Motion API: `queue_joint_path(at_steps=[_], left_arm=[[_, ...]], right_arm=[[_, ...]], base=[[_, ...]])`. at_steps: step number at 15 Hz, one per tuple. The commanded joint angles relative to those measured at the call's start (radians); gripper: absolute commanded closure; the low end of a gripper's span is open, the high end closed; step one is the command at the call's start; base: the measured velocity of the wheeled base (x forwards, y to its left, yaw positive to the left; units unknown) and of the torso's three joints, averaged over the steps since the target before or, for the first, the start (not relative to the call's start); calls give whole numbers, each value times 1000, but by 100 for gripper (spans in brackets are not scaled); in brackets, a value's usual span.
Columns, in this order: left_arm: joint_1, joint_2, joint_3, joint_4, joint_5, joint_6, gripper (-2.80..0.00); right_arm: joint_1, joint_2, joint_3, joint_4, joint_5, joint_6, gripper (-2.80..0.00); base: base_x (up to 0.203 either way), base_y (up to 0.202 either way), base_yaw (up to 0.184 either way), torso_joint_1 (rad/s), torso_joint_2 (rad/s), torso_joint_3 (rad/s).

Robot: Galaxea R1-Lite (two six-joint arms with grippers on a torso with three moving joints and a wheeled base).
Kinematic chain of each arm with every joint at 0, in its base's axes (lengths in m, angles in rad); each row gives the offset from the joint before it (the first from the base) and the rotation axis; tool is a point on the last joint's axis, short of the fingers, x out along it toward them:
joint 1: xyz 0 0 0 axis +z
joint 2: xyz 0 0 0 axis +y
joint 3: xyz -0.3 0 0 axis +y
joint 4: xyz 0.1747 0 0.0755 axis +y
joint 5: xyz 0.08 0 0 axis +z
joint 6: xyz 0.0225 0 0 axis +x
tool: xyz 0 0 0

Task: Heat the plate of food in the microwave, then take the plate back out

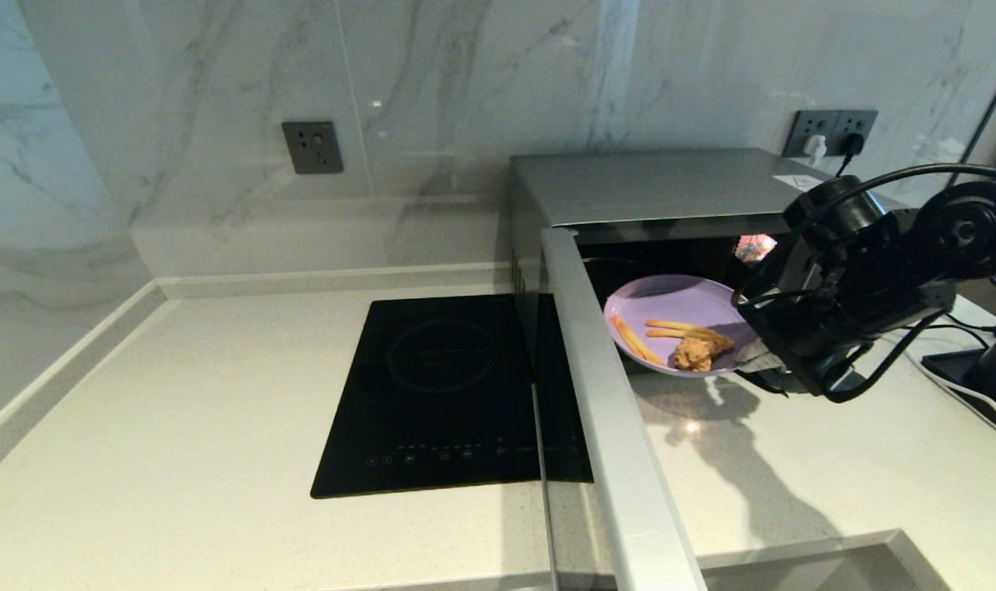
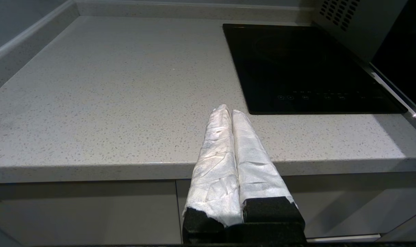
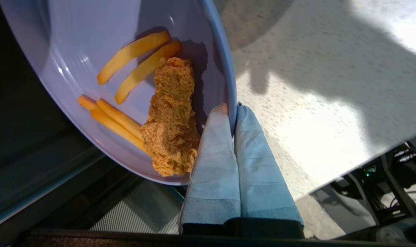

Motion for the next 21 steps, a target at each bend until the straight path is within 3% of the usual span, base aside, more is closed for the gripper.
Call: queue_joint_path(at_steps=[1, 4, 13, 18, 21], left_arm=[[0, 2, 0, 0, 0, -1, 0], [0, 2, 0, 0, 0, -1, 0], [0, 2, 0, 0, 0, -1, 0], [0, 2, 0, 0, 0, -1, 0], [0, 2, 0, 0, 0, -1, 0]], right_arm=[[-32, -93, 69, 4, 26, 5, 0], [-89, -167, 159, 4, 40, -11, 0], [-383, -297, 384, 3, 97, -157, 0], [-624, -269, 475, -9, 161, -309, 0], [-781, -190, 532, -120, 175, -428, 0]], base=[[0, 0, 0, 0, 0, 0], [0, 0, 0, 0, 0, 0], [0, 0, 0, 0, 0, 0], [0, 0, 0, 0, 0, 0], [0, 0, 0, 0, 0, 0]])
